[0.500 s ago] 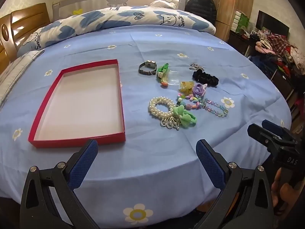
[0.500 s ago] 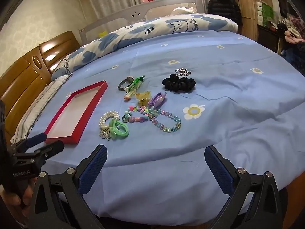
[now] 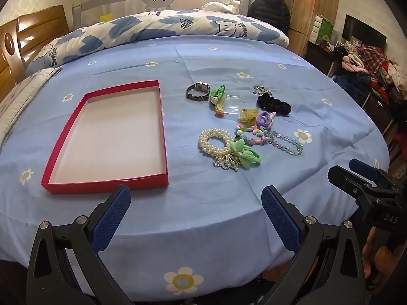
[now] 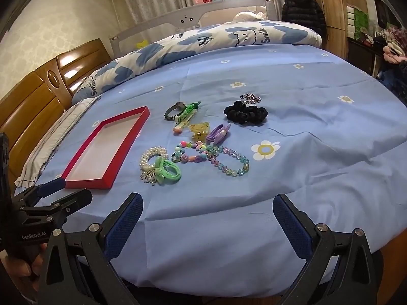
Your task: Organize jewelry
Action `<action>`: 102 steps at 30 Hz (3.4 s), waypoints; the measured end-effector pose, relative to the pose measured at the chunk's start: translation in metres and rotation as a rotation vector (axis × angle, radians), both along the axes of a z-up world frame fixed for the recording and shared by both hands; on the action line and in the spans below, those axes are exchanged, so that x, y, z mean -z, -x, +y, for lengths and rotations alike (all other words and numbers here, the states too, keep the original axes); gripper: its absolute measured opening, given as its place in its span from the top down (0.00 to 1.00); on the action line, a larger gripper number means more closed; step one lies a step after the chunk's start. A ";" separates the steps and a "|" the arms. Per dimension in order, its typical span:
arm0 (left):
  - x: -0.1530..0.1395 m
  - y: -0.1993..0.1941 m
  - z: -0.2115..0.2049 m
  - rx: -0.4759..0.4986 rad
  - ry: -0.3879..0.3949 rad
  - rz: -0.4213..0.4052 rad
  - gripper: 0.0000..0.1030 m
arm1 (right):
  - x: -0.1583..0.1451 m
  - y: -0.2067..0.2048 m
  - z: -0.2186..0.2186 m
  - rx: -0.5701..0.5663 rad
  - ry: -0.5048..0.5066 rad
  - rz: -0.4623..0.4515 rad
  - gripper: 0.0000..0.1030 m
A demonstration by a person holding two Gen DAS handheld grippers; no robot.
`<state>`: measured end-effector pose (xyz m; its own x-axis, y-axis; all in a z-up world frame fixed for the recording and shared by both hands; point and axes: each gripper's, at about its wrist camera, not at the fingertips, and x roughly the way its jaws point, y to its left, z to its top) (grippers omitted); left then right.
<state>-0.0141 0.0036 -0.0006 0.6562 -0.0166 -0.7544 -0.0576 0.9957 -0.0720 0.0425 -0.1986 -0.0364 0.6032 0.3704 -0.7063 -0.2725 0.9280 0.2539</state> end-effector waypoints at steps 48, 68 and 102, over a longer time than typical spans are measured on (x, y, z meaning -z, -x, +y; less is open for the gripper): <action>-0.004 -0.002 -0.008 -0.001 -0.017 -0.012 0.00 | -0.008 0.002 0.005 -0.017 -0.012 -0.019 0.00; -0.003 -0.005 -0.007 0.013 0.001 0.006 0.00 | -0.005 0.000 0.004 -0.018 -0.022 -0.008 0.00; 0.051 -0.116 -0.049 0.147 0.135 0.227 0.60 | 0.059 -0.107 -0.012 -0.097 0.028 0.149 0.51</action>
<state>0.1018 -0.0450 -0.0517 0.4539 -0.2097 -0.8660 0.0571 0.9768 -0.2066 0.1494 -0.2106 -0.0952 0.4536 0.4005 -0.7961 -0.3221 0.9066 0.2726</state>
